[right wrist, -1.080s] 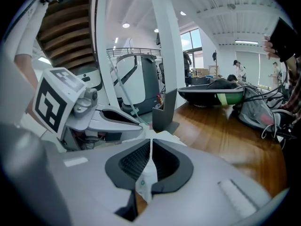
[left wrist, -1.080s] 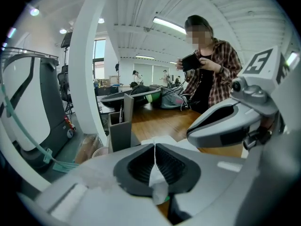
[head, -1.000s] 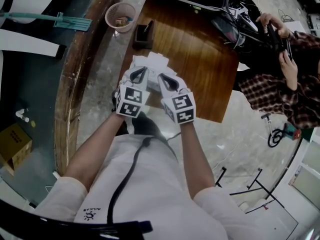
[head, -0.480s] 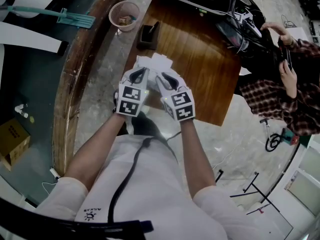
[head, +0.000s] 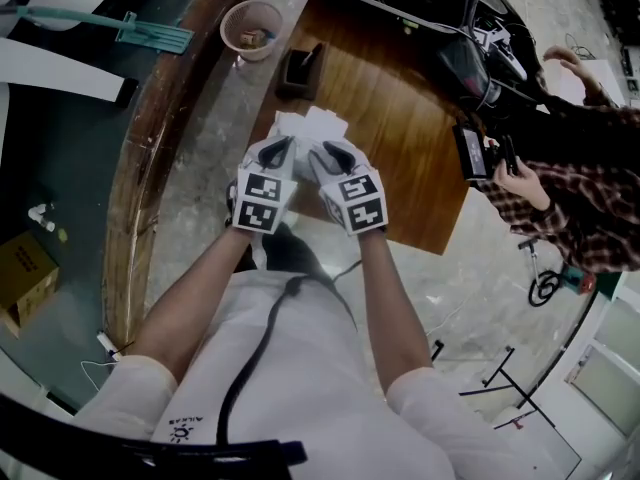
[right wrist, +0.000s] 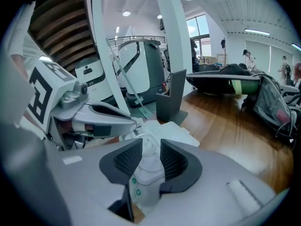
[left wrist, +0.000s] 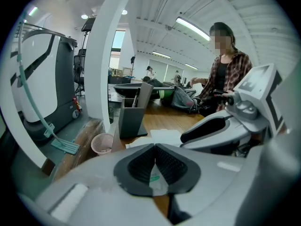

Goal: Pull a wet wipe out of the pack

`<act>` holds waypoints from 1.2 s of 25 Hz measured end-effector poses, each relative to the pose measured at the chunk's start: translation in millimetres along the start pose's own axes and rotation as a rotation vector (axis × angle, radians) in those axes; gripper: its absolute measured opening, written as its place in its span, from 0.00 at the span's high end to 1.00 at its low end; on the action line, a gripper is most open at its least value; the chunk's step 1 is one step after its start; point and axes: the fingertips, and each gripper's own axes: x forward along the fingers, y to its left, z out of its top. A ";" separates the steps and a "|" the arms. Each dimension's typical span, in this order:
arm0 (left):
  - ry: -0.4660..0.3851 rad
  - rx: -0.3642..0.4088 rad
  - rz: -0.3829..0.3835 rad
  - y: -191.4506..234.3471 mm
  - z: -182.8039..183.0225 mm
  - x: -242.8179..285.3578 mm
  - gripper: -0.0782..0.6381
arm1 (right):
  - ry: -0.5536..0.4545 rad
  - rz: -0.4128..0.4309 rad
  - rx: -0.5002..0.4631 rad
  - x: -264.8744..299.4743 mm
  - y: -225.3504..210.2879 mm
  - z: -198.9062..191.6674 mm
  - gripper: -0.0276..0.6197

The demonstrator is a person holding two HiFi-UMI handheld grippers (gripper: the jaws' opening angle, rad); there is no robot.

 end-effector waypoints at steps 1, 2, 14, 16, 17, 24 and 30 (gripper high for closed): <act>0.001 -0.002 0.000 0.2 -0.6 0.1 0.88 | 0.009 0.004 0.004 1.3 -0.2 -1.3 0.77; 0.001 -0.004 0.001 0.3 -0.9 0.0 0.88 | 0.016 0.006 0.006 2.5 -0.5 -2.1 0.77; -0.003 0.003 -0.001 0.0 -0.3 -1.2 0.88 | 0.082 0.001 -0.050 10.0 -0.9 -8.6 0.87; -0.004 0.003 -0.002 -0.1 0.0 -2.0 0.88 | 0.083 0.001 -0.056 8.8 -0.2 -7.7 0.91; -0.004 0.004 -0.002 -0.2 0.0 -2.3 0.88 | 0.082 0.001 -0.055 7.6 0.1 -7.1 0.92; -0.012 0.009 -0.010 -1.7 3.5 -3.1 0.87 | 0.033 -0.005 -0.040 0.1 0.9 5.6 0.94; -0.010 0.012 -0.028 -4.1 4.2 -7.0 0.85 | -0.012 -0.022 -0.041 -8.2 1.7 15.3 0.94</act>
